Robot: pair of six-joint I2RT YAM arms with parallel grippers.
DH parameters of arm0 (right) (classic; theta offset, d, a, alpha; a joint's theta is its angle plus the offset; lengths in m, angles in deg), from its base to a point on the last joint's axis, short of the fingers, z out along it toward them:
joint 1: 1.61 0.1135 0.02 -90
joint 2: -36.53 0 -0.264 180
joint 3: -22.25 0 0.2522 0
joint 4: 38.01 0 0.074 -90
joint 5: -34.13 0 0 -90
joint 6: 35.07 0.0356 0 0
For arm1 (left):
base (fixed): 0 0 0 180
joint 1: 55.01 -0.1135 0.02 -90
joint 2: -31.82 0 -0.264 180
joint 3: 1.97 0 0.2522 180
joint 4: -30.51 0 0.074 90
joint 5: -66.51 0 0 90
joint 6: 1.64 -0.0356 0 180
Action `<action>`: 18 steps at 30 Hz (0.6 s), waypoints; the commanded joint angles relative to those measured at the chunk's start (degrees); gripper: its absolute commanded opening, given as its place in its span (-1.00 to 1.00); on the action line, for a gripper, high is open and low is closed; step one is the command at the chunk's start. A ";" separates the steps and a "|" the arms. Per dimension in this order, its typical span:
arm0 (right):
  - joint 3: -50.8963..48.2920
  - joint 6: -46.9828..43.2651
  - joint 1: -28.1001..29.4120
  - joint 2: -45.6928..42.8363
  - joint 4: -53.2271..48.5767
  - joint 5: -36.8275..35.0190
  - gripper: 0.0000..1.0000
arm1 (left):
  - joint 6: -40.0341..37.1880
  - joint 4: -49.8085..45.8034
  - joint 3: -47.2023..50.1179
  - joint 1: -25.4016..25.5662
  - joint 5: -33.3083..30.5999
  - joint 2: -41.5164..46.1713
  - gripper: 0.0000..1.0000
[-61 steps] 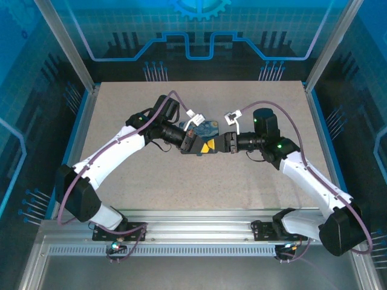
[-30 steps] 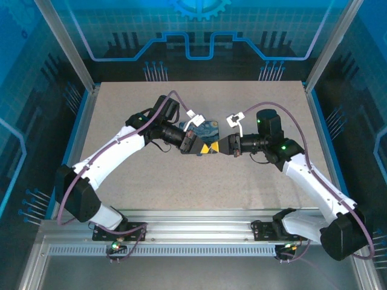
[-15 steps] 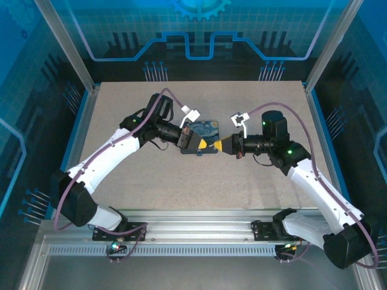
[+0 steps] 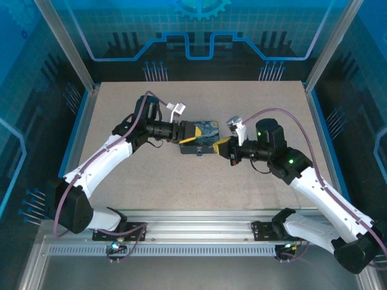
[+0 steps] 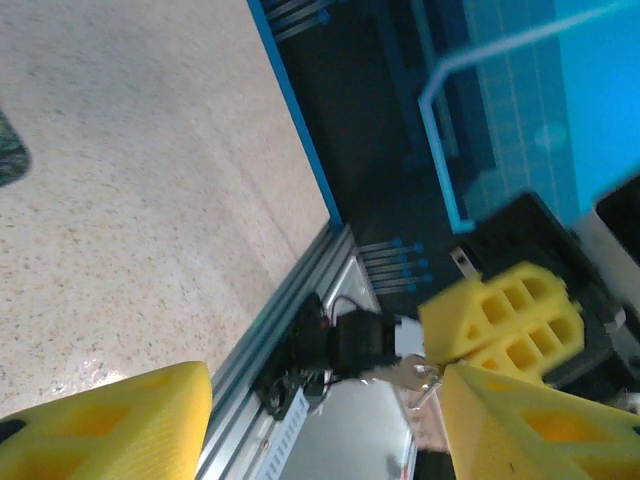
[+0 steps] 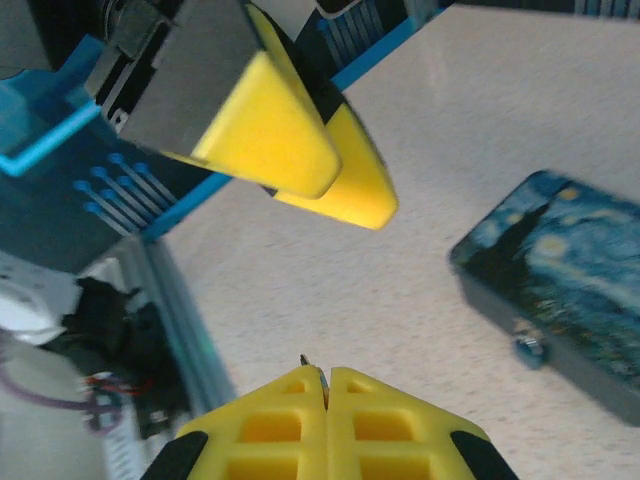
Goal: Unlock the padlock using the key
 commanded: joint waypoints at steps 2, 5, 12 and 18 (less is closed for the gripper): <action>1.82 -8.12 3.53 -1.56 0.02 -17.11 -1.00 | 11.67 7.77 1.47 -0.69 -3.41 2.30 0.27; 1.83 -9.97 4.79 -1.67 1.26 -19.99 -1.00 | 13.39 7.70 1.56 -0.64 -3.84 2.55 0.27; 1.14 -19.63 10.51 -1.54 5.56 -28.39 -1.00 | 21.46 11.81 3.14 -0.51 -2.90 2.75 0.27; -1.27 -36.82 17.45 -1.71 15.25 -39.20 -1.00 | 32.36 16.49 2.45 -0.42 -2.73 2.30 0.19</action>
